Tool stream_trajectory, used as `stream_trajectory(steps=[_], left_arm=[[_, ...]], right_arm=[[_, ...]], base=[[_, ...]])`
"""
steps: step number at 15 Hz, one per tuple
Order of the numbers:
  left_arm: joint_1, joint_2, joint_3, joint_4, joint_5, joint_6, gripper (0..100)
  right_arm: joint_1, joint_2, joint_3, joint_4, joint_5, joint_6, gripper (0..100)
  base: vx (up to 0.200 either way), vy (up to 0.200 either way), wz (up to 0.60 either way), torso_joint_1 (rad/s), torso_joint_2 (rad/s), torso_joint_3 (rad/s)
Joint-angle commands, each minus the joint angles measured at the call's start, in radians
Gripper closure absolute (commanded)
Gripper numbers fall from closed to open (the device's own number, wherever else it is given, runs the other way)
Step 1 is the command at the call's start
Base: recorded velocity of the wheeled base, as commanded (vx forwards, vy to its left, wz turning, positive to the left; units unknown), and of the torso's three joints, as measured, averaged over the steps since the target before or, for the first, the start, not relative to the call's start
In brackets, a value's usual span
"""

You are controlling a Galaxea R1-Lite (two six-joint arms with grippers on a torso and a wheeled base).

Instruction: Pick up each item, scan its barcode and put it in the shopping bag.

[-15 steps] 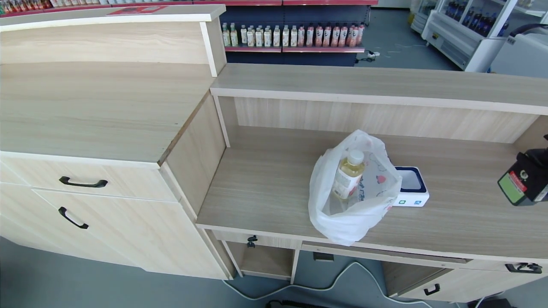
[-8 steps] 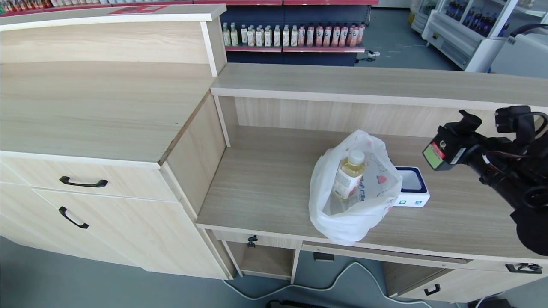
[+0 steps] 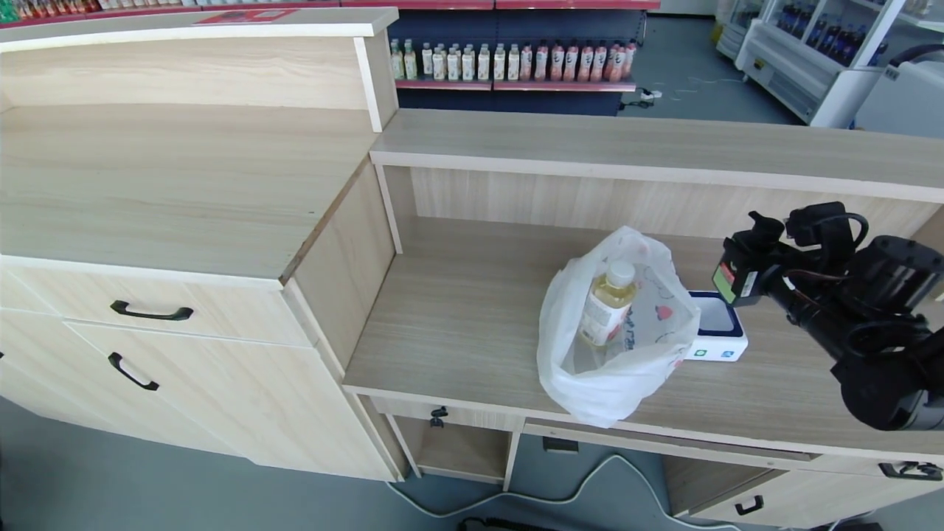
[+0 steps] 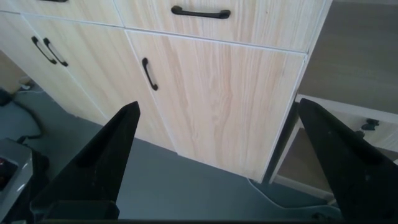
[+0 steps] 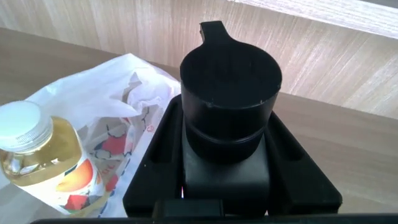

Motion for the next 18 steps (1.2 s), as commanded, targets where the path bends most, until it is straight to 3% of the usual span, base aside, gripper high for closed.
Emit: stream_trajectory(steps=[1,3,5,7,10,14,18], left_arm=[[-0.002,0.0,0.0,0.0,0.0,0.0,0],[-0.002,0.0,0.0,0.0,0.0,0.0,0],[0.0,0.0,0.0,0.0,0.0,0.0,0],[0.0,0.0,0.0,0.0,0.0,0.0,0],[0.0,0.0,0.0,0.0,0.0,0.0,0],[0.0,0.0,0.0,0.0,0.0,0.0,0],[0.0,0.0,0.0,0.0,0.0,0.0,0]], right_arm=[[0.027,-0.024,0.015,0.004,0.006,0.004,100],[0.065,-0.08,0.05,0.056,0.014,0.007,100],[0.131,-0.156,0.087,0.172,0.097,0.106,100],[0.187,-0.165,0.098,0.179,0.132,0.224,100],[0.265,-0.149,0.131,0.171,0.163,0.239,100],[0.276,-0.074,0.153,0.108,0.187,0.233,100],[0.223,-0.018,0.188,0.085,0.187,0.167,100]], base=[[0.0,0.0,0.0,0.0,0.0,0.0],[0.0,0.0,0.0,0.0,0.0,0.0],[0.0,0.0,0.0,0.0,0.0,0.0],[0.0,0.0,0.0,0.0,0.0,0.0],[0.0,0.0,0.0,0.0,0.0,0.0],[0.0,0.0,0.0,0.0,0.0,0.0],[0.0,0.0,0.0,0.0,0.0,0.0]])
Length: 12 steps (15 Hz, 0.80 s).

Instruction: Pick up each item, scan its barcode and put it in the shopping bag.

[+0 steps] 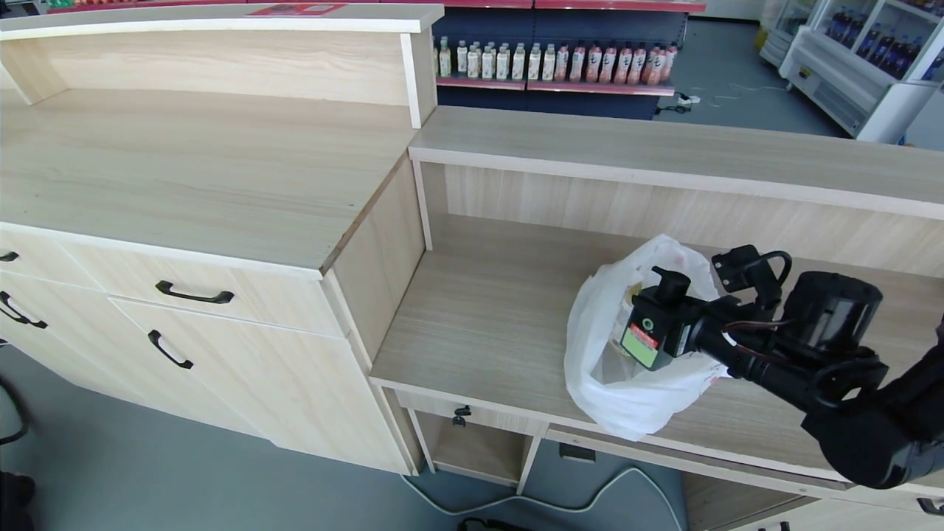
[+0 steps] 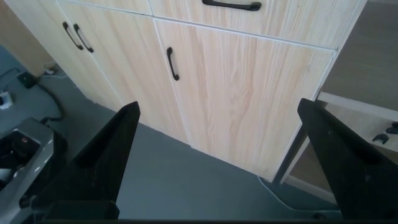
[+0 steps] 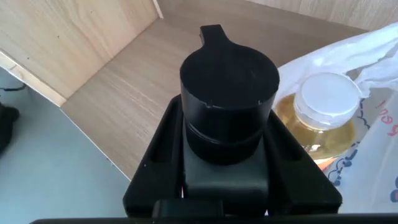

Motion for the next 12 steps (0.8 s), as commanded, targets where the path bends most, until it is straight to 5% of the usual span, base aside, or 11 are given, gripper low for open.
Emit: stream_trajectory(steps=[1,7,12], left_arm=[[-0.002,0.0,0.0,0.0,0.001,0.0,0],[0.0,0.0,0.0,0.0,0.001,0.0,0],[0.0,0.0,0.0,0.0,0.001,0.0,0]], right_arm=[[-0.027,0.056,0.012,-0.008,0.002,-0.008,100],[-0.054,0.24,0.021,-0.207,0.002,-0.037,100],[-0.067,0.301,0.016,-0.207,0.002,-0.078,100]], base=[[0.0,0.0,0.0,0.0,0.0,0.0],[0.0,0.0,0.0,0.0,0.0,0.0],[0.0,0.0,0.0,0.0,0.0,0.0]])
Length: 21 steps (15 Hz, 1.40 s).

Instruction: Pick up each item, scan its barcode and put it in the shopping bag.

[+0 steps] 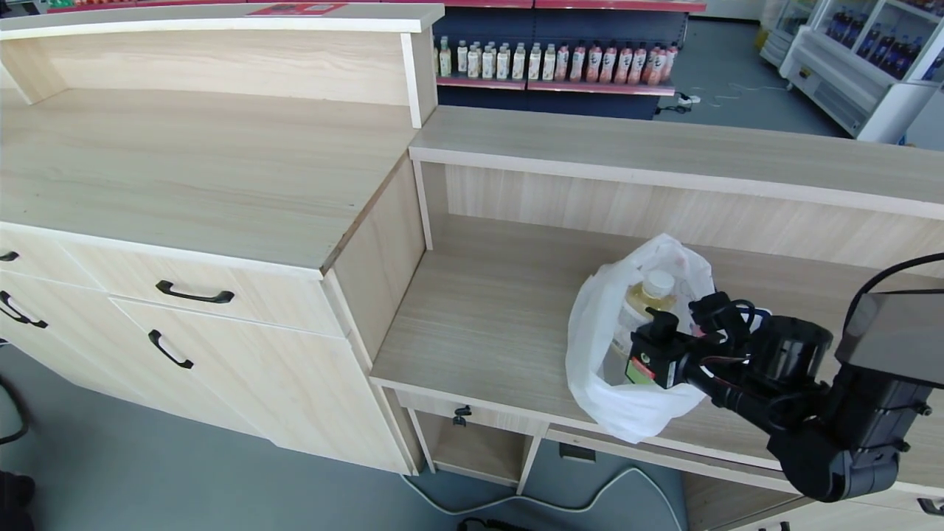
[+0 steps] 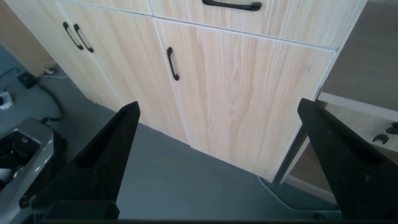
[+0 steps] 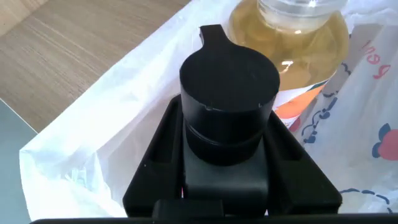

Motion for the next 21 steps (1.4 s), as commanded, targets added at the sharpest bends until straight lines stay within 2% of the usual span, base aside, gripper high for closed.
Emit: stream_trajectory(steps=[1,11,12,16,18,21], left_arm=[[0.0,0.0,0.0,-0.001,0.0,0.0,0],[-0.001,0.0,0.0,-0.001,0.0,0.0,0],[0.0,0.0,0.0,-0.001,0.0,0.0,0],[0.0,0.0,0.0,-0.001,0.0,0.0,0],[0.0,0.0,0.0,-0.001,0.0,0.0,0],[0.0,0.0,0.0,-0.001,0.0,0.0,0]], right_arm=[[0.0,0.038,-0.002,-0.001,0.001,-0.014,100],[0.004,0.061,-0.019,-0.001,0.001,-0.07,100],[0.006,0.061,-0.019,-0.001,0.001,-0.072,0],[0.009,0.038,-0.021,-0.001,-0.001,-0.07,0],[0.011,-0.061,0.005,-0.001,-0.003,-0.063,0],[-0.014,-0.231,0.028,0.088,-0.016,-0.069,0]], base=[[0.0,0.0,0.0,0.0,0.0,0.0],[0.0,0.0,0.0,0.0,0.0,0.0],[0.0,0.0,0.0,0.0,0.0,0.0],[0.0,0.0,0.0,0.0,0.0,0.0],[0.0,0.0,0.0,0.0,0.0,0.0],[0.0,0.0,0.0,0.0,0.0,0.0]])
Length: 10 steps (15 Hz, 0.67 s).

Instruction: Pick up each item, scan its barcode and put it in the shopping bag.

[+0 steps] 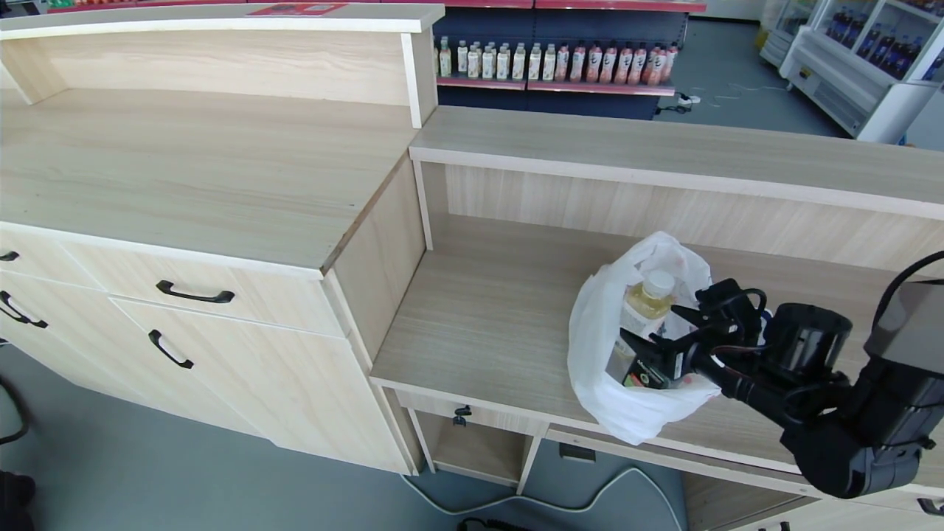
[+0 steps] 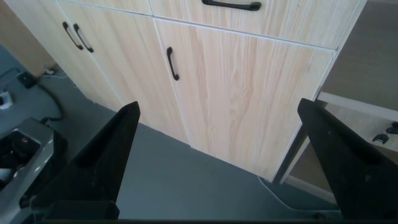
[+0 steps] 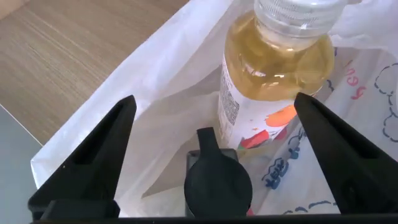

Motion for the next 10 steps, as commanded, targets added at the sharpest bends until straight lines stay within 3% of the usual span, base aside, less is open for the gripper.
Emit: stream_trajectory(steps=[1,6,10], left_arm=[[0.0,0.0,0.0,-0.001,0.001,0.0,0],[0.0,0.0,0.0,-0.001,0.001,0.0,0],[0.0,0.0,0.0,-0.001,0.001,0.0,0]], right_arm=[[-0.041,-0.208,0.017,0.093,-0.03,-0.006,0],[-0.221,-0.495,0.106,0.305,-0.035,-0.142,0],[-0.406,-0.599,0.099,0.365,-0.029,-0.198,0]], base=[[0.0,0.0,0.0,0.0,0.0,0.0],[0.0,0.0,0.0,0.0,0.0,0.0],[0.0,0.0,-0.6,0.0,0.0,0.002]])
